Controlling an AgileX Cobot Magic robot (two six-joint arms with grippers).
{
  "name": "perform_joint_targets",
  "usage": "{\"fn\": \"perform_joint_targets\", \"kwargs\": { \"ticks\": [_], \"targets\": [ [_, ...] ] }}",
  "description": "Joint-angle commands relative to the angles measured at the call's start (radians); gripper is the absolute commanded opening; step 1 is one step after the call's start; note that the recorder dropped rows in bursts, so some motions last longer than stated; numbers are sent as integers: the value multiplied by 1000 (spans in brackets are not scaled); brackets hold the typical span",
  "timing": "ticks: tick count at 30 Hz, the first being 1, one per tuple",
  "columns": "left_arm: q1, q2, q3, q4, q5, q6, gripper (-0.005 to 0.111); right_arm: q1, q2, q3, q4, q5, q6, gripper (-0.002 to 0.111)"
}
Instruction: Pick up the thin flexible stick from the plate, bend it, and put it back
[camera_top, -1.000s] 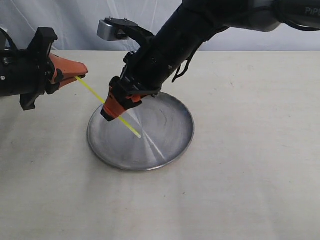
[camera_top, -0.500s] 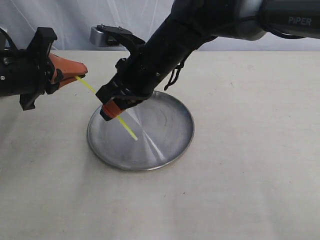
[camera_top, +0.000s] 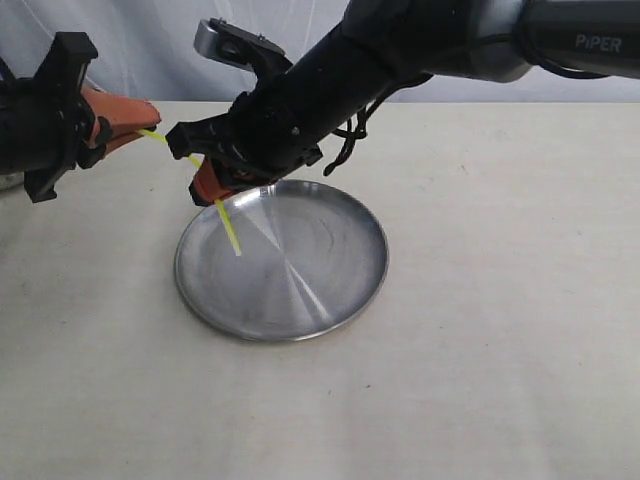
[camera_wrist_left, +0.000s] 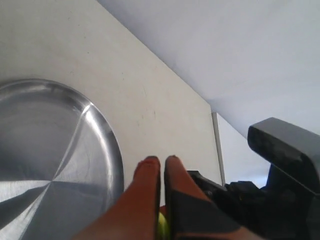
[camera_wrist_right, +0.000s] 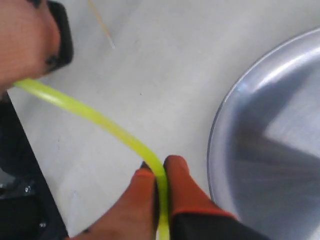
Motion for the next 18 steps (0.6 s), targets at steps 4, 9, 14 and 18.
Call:
{"fn": "perform_joint_targets", "kwargs": {
  "ticks": [4,9,14,18],
  "targets": [
    [-91,-8,2,26,-30,6,0,-5,-5,0,199,-172,12,-1],
    [-146,-8,2,26,-116,6,0,-5,-5,0,260,-218,15,-1],
    [-169,-8,2,26,-179,3,0,-5,-5,0,263,-239,67,-1],
    [-169,-12,2,26,-197,-1,0,-5,-5,0,252,-262,105,-1]
  ]
}}
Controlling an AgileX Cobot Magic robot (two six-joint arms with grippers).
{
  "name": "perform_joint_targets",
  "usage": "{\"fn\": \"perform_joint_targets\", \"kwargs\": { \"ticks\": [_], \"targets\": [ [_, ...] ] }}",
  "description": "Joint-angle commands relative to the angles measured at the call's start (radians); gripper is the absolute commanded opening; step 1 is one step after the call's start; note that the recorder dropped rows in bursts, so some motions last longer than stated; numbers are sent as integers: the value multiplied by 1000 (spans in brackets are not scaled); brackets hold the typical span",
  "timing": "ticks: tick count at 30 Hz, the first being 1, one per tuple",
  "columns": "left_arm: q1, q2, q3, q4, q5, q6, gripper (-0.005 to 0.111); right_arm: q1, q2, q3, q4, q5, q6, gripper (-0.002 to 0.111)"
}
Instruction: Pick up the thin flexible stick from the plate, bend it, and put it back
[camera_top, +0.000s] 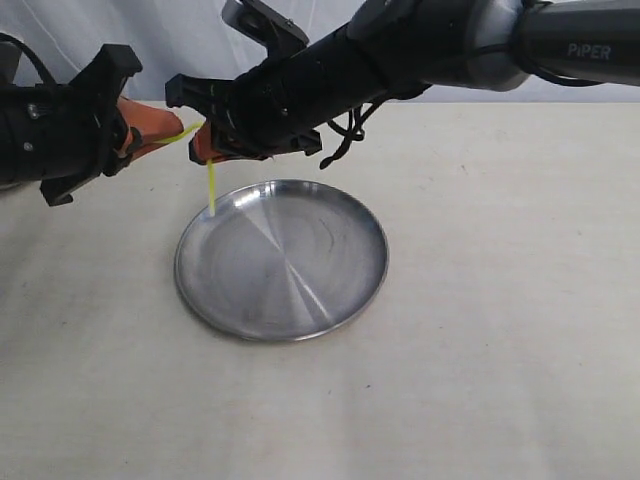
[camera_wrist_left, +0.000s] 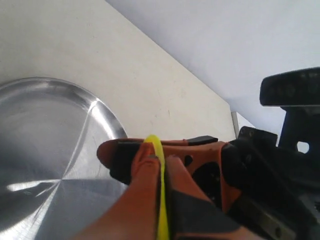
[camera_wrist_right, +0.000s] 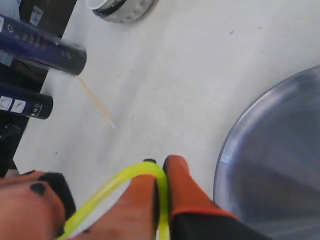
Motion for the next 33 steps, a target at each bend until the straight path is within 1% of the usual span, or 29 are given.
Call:
{"fn": "perform_joint_targets", "kwargs": {
  "ticks": [1,9,16,20,21,24,26,28,33],
  "targets": [
    [-18,4,9,38,-1,-3,0,0,-20,-17,81,-60,56,-1],
    [-18,4,9,38,-13,-3,0,-2,-39,-6,14,-114,144,-1],
    [-18,4,9,38,-15,-22,0,-2,-109,80,-1,-201,162,-1],
    [-70,6,0,38,-17,-22,0,-2,-119,94,-1,-198,162,-1],
    [-95,10,-5,38,-26,-22,0,-2,-119,94,4,-193,162,-1],
    [-157,6,-15,38,-124,-26,0,-2,-127,102,27,-196,162,-1],
    [-181,1,-15,38,-173,-26,0,-2,-145,127,29,-235,162,-1],
    [-192,-3,-15,38,-193,-29,0,-2,-169,160,29,-270,162,-1],
    [-192,-3,-37,38,-220,-29,0,-2,-199,212,34,-316,162,-1]
  ]
}}
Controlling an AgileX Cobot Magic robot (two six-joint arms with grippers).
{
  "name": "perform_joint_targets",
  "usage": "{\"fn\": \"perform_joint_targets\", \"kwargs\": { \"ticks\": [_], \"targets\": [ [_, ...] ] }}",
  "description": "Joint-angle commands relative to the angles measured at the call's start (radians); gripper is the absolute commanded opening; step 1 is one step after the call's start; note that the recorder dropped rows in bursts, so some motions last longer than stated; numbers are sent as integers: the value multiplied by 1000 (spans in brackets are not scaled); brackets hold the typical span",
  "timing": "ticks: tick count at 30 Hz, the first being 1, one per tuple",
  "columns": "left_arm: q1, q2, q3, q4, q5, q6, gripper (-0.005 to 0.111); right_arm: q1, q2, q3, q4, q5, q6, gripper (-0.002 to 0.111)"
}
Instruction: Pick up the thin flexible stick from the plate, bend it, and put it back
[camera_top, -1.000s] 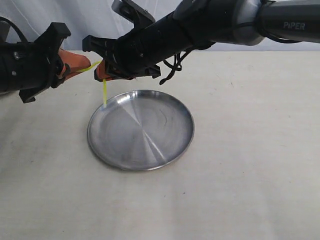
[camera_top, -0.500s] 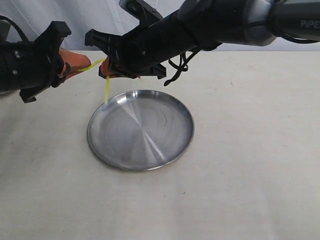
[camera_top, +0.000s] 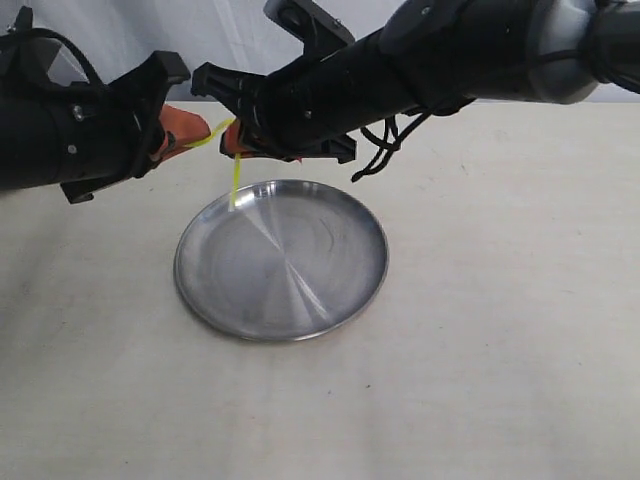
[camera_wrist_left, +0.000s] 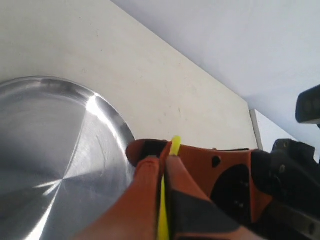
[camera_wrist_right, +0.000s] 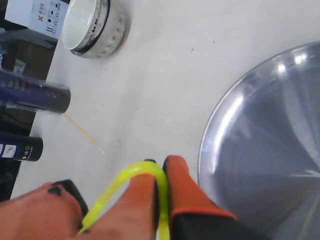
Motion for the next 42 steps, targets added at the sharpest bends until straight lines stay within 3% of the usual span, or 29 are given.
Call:
{"fn": "perform_joint_targets", "kwargs": {
  "ticks": [1,8,20,27,36,42],
  "targets": [
    [-17,4,-4,37,-3,-2,0,-7,-47,18,76,-124,7,-1],
    [-17,4,-6,37,-50,-32,0,-7,-47,26,139,-152,7,-1],
    [-17,30,-20,37,-202,-253,0,-7,-47,72,295,-250,27,-1],
    [-78,40,-24,37,-351,-358,0,-7,-48,73,381,-264,33,-1],
    [-81,40,-43,37,-354,-448,0,-7,-48,73,498,-269,33,-1],
    [-120,53,-43,37,-380,-517,0,-7,-48,73,556,-261,33,-1]
  ]
}}
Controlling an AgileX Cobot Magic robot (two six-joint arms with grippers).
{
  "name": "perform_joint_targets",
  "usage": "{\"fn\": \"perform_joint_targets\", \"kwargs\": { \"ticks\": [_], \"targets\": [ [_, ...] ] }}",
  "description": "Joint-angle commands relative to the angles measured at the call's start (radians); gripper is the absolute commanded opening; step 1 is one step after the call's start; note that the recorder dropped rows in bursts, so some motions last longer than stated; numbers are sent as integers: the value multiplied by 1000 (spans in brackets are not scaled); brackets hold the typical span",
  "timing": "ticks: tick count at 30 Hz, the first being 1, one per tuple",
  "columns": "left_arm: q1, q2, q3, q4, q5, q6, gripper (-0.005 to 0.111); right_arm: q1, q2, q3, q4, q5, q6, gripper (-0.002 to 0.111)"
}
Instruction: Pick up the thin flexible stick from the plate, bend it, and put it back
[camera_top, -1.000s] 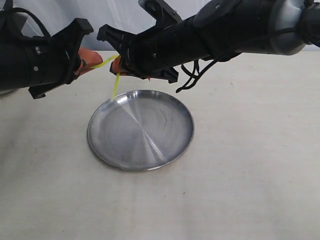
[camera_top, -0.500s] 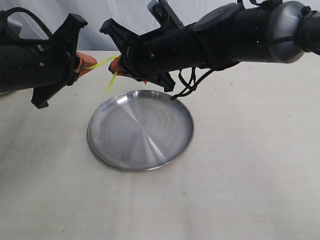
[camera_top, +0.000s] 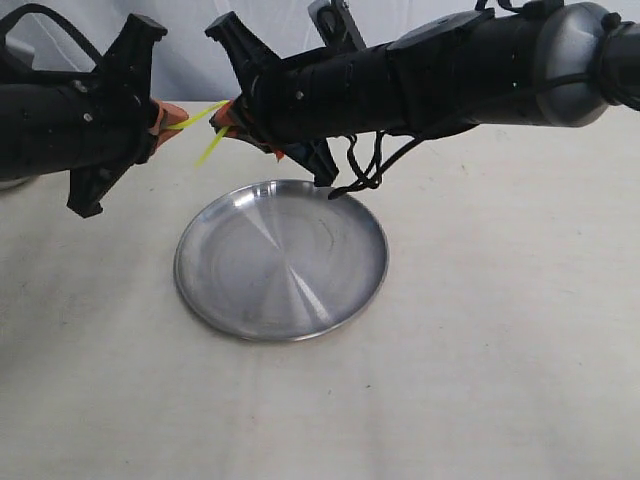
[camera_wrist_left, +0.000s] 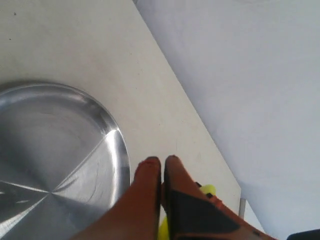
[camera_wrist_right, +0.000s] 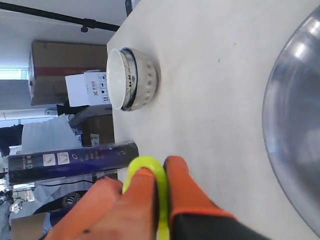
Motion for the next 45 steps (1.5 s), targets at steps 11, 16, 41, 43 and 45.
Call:
{"fn": "perform_joint_targets", "kwargs": {
  "ticks": [11,16,41,43,45],
  "targets": [
    [-20,22,13,98,17,-74,8,-23,-23,-9,-76,-129,1,-1],
    [-17,22,13,111,28,-74,38,-23,-23,-9,-149,-134,1,-1],
    [110,-19,13,204,-50,-64,48,-27,-23,120,-240,-158,1,-1],
    [110,-19,13,202,-57,-64,48,-44,-23,120,-278,-99,1,-1],
    [110,-19,13,202,-57,-64,48,-71,-23,120,-321,-33,1,-1]
  ]
}}
